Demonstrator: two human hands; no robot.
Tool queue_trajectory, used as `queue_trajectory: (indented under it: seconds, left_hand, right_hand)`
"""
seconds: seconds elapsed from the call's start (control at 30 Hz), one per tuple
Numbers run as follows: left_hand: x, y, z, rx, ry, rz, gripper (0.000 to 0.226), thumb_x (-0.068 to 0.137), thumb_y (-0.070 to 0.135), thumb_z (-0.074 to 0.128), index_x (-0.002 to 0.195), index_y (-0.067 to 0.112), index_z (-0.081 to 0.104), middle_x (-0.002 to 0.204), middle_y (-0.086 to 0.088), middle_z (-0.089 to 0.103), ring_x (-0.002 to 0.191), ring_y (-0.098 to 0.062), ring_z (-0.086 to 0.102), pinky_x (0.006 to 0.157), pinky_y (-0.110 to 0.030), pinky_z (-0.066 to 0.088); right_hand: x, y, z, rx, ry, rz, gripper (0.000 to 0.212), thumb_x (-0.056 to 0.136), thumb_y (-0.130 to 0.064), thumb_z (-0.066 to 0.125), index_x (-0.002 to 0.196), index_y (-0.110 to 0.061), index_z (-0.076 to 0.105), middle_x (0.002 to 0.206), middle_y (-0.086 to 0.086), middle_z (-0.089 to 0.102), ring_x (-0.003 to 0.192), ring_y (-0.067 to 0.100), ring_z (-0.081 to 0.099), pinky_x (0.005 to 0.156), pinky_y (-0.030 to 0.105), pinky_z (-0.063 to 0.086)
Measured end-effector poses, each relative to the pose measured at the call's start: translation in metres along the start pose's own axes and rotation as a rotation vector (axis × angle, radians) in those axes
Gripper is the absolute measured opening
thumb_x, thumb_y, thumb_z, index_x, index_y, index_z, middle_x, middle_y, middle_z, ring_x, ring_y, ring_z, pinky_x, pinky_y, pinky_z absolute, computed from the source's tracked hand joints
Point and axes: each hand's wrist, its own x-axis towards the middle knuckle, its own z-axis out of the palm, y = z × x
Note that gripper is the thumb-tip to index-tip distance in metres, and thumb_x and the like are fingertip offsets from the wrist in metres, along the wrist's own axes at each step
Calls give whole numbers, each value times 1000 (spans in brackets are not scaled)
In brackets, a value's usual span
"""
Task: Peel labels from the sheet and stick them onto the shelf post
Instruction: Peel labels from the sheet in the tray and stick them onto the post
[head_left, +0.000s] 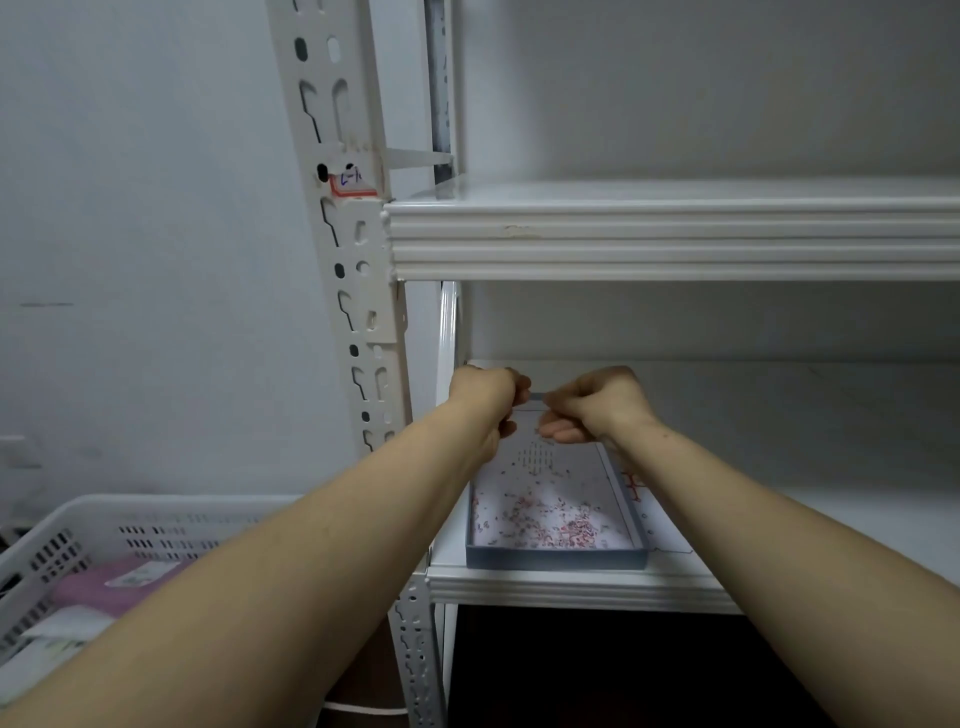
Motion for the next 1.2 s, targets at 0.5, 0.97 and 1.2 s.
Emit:
queue_trajectory:
  seconds: [0.5, 0.97, 1.2]
  left_hand:
    - [0, 3, 2, 115, 18, 54, 21, 90, 7, 56, 109, -1, 59, 71, -6, 54, 59, -16, 43, 53, -25, 39]
    - [2, 3, 3, 199, 34, 106, 6, 91, 7, 55, 92, 3, 58, 73, -6, 55, 61, -19, 44, 57, -27, 41]
    - [0, 4, 2, 197, 41, 89, 7, 91, 9, 56, 94, 3, 58, 82, -10, 59, 65, -20, 46, 57, -26, 42]
  right_hand:
    - [-6, -6, 3, -168, 54, -49, 39, 93, -26, 57, 58, -8, 52, 44, 4, 49, 28, 10, 36, 34, 16, 31]
    - [0, 4, -5, -264, -55, 18, 15, 95, 0, 48, 96, 11, 58, 67, 15, 64, 46, 17, 59, 40, 19, 49]
    - [-2, 5, -5, -300, -26, -25, 13, 76, 14, 68, 78, 2, 63, 85, 30, 68, 76, 39, 70, 73, 41, 60]
